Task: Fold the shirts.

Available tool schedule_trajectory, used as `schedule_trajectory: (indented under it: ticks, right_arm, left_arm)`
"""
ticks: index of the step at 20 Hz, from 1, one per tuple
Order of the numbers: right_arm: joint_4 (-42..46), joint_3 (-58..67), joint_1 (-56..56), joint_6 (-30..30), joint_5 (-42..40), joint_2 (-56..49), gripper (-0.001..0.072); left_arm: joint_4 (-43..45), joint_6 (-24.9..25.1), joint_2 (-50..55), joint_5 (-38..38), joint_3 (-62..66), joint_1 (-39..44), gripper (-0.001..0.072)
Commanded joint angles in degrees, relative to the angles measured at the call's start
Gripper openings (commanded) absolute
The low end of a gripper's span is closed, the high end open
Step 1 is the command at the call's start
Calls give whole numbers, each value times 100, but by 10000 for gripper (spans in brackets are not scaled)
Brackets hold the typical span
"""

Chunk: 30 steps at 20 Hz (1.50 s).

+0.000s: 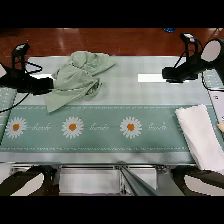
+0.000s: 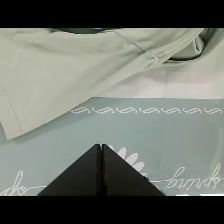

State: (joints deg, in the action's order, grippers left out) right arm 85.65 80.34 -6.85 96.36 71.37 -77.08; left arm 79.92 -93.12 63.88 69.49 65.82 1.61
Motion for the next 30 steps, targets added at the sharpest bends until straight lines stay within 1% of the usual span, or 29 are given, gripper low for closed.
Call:
schedule_trajectory:
  ticks: [1, 16, 18, 20, 21, 22, 23, 24, 25, 27, 29, 30]
  right_arm:
    - [-2, 7, 0, 2, 2, 4, 20]
    - [-2, 7, 0, 2, -2, 4, 19]
    - [-2, 7, 0, 2, -37, 4, 20]
    - [13, 4, 2, -2, -442, 4, 19]
    - [114, 4, 0, -4, -566, 4, 26]
    - [284, 4, 0, -2, -629, -4, 186]
    - [413, -9, -7, -63, -616, -26, 425]
    - [487, -44, -4, -256, -577, -50, 409]
    - [507, -122, -4, -409, -581, -68, 409]
    - [496, -365, -4, -470, -623, -68, 408]
    - [404, -640, -4, -470, -699, -68, 408]
    - [385, -761, -4, -468, -756, -68, 408]
  left_arm:
    - [2, -2, 0, -2, -4, -4, 17]
    - [2, 0, 0, -11, -4, -4, 17]
    - [4, 0, 0, -319, -4, -4, 17]
    - [-48, -4, 2, -625, -4, 2, 19]
    - [-76, -4, 7, -809, -4, 9, 63]
    - [-90, -103, 22, -1178, -2, 11, 275]
    - [-136, -201, 50, -1626, 0, 33, 497]
    - [-258, -140, 116, -2103, 24, 44, 509]
    - [-334, 28, 216, -2529, 79, 72, 509]
    - [-341, 426, 629, -3161, 295, 190, 508]
    - [-343, 813, 1239, -3230, 673, 299, 508]
    - [-341, 966, 1624, -3139, 942, 361, 508]
